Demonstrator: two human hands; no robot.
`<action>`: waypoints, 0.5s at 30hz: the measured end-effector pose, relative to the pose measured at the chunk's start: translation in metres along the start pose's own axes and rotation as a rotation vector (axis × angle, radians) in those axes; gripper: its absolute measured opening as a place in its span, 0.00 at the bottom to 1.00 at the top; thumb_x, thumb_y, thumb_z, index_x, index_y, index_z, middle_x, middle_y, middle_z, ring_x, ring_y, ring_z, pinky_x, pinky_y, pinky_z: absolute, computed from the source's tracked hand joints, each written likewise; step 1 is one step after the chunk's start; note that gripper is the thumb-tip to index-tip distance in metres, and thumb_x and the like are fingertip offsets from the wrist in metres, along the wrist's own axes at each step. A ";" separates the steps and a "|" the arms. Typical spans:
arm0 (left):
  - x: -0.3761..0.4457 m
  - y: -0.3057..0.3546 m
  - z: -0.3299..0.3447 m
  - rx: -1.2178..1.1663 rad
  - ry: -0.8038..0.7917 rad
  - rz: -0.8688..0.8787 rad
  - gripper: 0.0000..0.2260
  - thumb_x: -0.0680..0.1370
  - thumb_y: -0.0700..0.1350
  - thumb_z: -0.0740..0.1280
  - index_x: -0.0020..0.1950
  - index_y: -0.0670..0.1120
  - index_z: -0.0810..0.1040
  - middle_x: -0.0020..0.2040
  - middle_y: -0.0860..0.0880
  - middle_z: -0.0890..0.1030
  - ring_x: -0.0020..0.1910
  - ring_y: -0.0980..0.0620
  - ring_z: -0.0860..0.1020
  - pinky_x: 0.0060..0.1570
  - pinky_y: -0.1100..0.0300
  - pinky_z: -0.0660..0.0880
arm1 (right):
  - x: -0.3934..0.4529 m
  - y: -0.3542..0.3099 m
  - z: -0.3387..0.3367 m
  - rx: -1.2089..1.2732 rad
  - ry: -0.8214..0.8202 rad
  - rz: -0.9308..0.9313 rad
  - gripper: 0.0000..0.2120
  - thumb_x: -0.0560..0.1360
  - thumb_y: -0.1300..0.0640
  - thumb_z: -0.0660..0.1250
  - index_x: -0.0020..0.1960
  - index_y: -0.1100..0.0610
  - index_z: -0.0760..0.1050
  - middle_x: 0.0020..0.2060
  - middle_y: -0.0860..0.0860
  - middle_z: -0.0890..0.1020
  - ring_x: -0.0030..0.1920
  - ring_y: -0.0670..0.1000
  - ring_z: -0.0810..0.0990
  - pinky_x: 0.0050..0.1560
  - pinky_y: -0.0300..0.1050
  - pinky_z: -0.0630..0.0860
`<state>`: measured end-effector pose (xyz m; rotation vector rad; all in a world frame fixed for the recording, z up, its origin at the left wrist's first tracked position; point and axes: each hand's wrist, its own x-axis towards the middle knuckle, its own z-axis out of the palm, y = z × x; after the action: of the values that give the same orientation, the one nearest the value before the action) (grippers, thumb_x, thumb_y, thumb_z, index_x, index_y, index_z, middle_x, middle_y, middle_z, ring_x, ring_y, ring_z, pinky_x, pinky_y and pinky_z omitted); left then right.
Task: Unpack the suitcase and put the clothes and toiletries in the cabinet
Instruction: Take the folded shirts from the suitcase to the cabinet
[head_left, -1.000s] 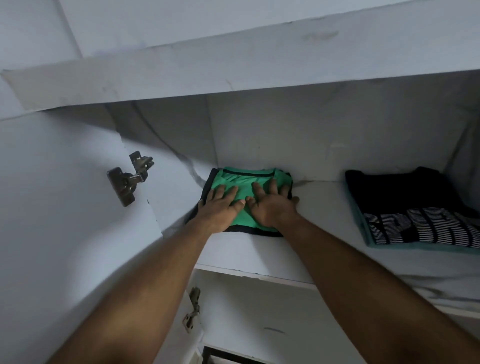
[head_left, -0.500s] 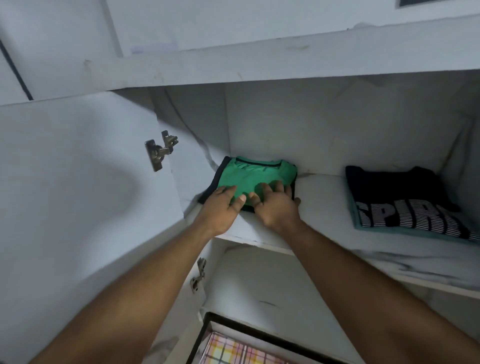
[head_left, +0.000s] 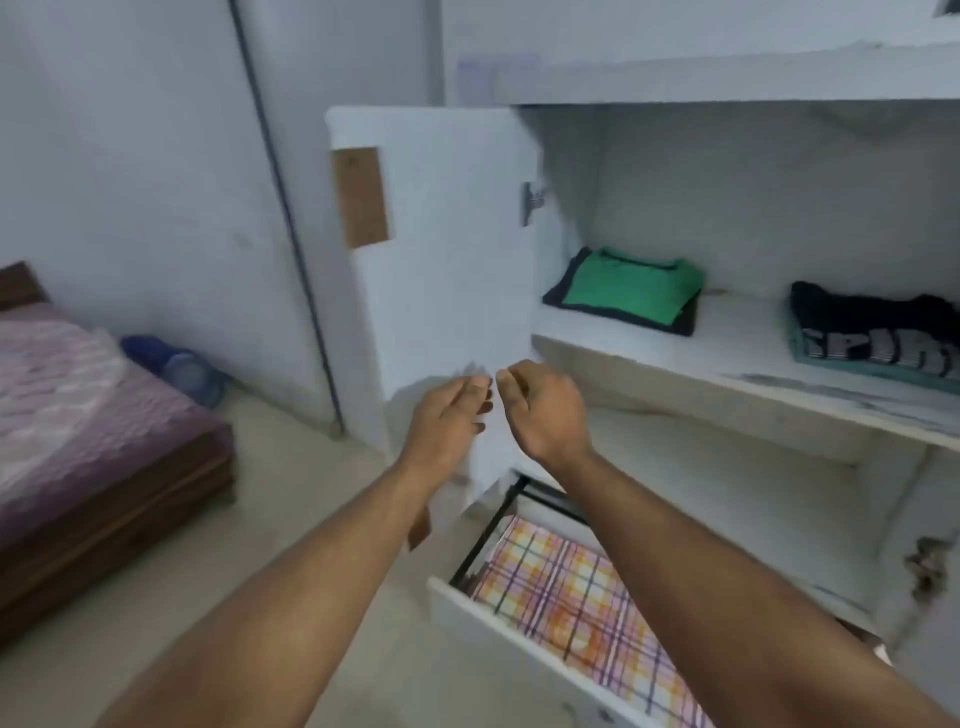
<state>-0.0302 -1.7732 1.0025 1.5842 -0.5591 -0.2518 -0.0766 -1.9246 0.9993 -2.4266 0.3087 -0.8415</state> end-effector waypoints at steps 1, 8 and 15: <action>-0.028 -0.006 -0.024 -0.002 0.021 -0.018 0.15 0.85 0.53 0.62 0.62 0.48 0.83 0.57 0.48 0.86 0.57 0.50 0.84 0.60 0.46 0.81 | -0.021 -0.023 0.017 0.032 -0.022 -0.017 0.20 0.83 0.42 0.55 0.48 0.53 0.79 0.42 0.49 0.84 0.42 0.52 0.80 0.40 0.45 0.69; -0.234 -0.053 -0.222 0.026 0.362 -0.180 0.20 0.77 0.62 0.63 0.57 0.49 0.83 0.55 0.45 0.85 0.56 0.47 0.84 0.52 0.53 0.79 | -0.173 -0.213 0.142 0.318 -0.276 -0.121 0.17 0.84 0.48 0.61 0.39 0.54 0.72 0.30 0.49 0.76 0.34 0.51 0.75 0.36 0.49 0.70; -0.413 -0.076 -0.409 0.137 0.775 -0.343 0.14 0.84 0.56 0.62 0.55 0.49 0.82 0.54 0.46 0.84 0.54 0.50 0.83 0.56 0.45 0.80 | -0.289 -0.403 0.275 0.530 -0.704 -0.225 0.15 0.79 0.40 0.60 0.44 0.49 0.77 0.34 0.46 0.81 0.38 0.49 0.83 0.44 0.56 0.81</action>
<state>-0.1701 -1.2132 0.9001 1.7501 0.3034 0.1567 -0.1146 -1.3671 0.9025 -2.0944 -0.4100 -0.0815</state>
